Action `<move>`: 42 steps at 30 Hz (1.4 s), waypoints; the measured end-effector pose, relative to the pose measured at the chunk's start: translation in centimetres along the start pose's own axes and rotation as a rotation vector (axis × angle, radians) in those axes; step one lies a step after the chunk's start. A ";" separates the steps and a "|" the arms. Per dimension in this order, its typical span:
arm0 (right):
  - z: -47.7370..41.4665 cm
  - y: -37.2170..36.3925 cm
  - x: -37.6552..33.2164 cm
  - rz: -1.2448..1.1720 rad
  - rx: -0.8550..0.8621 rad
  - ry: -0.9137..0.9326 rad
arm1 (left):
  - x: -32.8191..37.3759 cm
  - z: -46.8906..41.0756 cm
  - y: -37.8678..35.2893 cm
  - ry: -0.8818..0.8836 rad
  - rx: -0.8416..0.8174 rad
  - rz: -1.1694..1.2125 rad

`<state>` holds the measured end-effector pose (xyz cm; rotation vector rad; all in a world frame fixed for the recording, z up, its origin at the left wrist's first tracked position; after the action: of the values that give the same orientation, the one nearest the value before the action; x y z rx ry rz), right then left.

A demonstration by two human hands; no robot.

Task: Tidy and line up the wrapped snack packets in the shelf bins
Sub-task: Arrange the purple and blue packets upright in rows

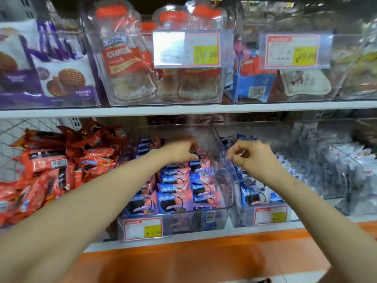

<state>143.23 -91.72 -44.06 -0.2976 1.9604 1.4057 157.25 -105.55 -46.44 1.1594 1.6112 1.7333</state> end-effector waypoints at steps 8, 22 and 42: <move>-1.6 0.6 2.5 -0.027 -0.095 -0.003 | -1.6 -4.3 -4.1 -0.004 -0.268 -0.196; -1.3 2.2 3.8 -0.286 -0.138 -0.004 | -2.6 -5.1 -4.7 0.007 -0.224 -0.467; -1.1 1.8 3.1 -0.256 -0.150 -0.020 | -3.0 -5.9 -4.7 0.058 -0.328 -0.443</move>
<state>139.50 -91.33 -44.58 -0.5794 1.7333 1.3822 152.96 -110.43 -51.32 0.5517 1.4128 1.6591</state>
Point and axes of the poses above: each hand's wrist, its own z-axis away from the middle knuckle, its own y-axis out of the back of the hand, x = y × z, the point moved 4 cm from there along -z, towards the middle knuckle, and after that the axes turned 13 degrees about -y, right-handed, at the moved point
